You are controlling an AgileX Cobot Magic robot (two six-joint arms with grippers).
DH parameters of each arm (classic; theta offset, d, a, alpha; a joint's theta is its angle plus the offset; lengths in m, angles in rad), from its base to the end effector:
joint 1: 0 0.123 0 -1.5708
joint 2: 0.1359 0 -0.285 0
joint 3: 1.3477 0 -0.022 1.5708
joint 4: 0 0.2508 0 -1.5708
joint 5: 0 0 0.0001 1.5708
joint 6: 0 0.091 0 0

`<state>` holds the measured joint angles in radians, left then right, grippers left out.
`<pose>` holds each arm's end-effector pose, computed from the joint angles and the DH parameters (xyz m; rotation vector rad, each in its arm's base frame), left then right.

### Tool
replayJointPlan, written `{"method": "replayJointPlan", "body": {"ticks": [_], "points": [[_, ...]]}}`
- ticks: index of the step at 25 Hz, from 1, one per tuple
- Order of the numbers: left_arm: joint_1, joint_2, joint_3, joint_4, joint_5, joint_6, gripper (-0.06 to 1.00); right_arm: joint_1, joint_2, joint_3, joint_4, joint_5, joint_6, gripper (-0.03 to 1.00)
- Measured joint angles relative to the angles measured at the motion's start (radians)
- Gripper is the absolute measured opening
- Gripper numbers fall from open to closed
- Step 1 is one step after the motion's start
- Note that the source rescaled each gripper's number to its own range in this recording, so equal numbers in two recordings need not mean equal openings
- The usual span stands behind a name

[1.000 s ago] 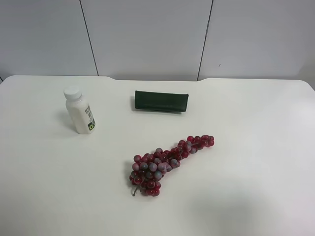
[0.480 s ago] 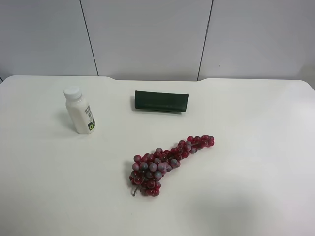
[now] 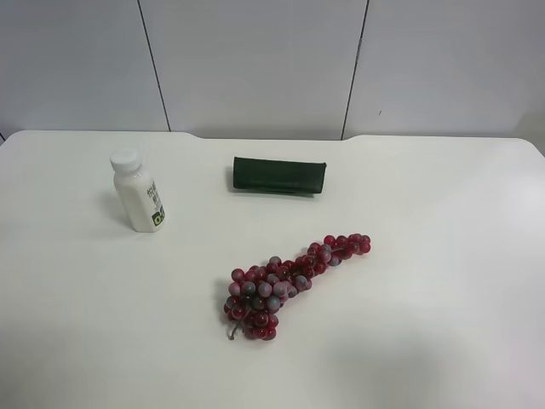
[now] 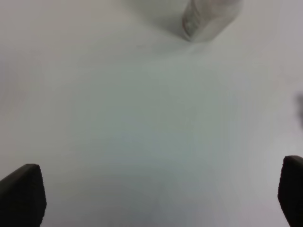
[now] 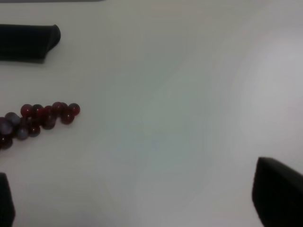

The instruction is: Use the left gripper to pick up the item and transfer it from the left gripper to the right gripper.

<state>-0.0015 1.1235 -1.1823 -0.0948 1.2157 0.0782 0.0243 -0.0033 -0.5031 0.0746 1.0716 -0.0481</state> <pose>0.2012 -0.0084 0.3731 0.0915 2.6341 -0.1024 -0.0064 0.0058 0.2774 -0.0783 2.0458 0.0745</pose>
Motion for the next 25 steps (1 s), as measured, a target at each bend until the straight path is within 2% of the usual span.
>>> {"method": "replayJointPlan", "body": {"ticks": [5,17,25], "points": [[-0.004,0.22,-0.11,-0.043,-0.002,0.0,0.97,0.0,0.0,0.0,0.0,0.0,0.0,0.98],[-0.154,0.575,-0.364,-0.028,-0.003,-0.032,0.97,0.0,0.0,0.0,0.0,0.0,0.0,0.98],[-0.161,0.673,-0.392,-0.026,-0.008,-0.068,0.97,0.0,0.0,0.0,0.0,0.0,0.0,0.98]]}}
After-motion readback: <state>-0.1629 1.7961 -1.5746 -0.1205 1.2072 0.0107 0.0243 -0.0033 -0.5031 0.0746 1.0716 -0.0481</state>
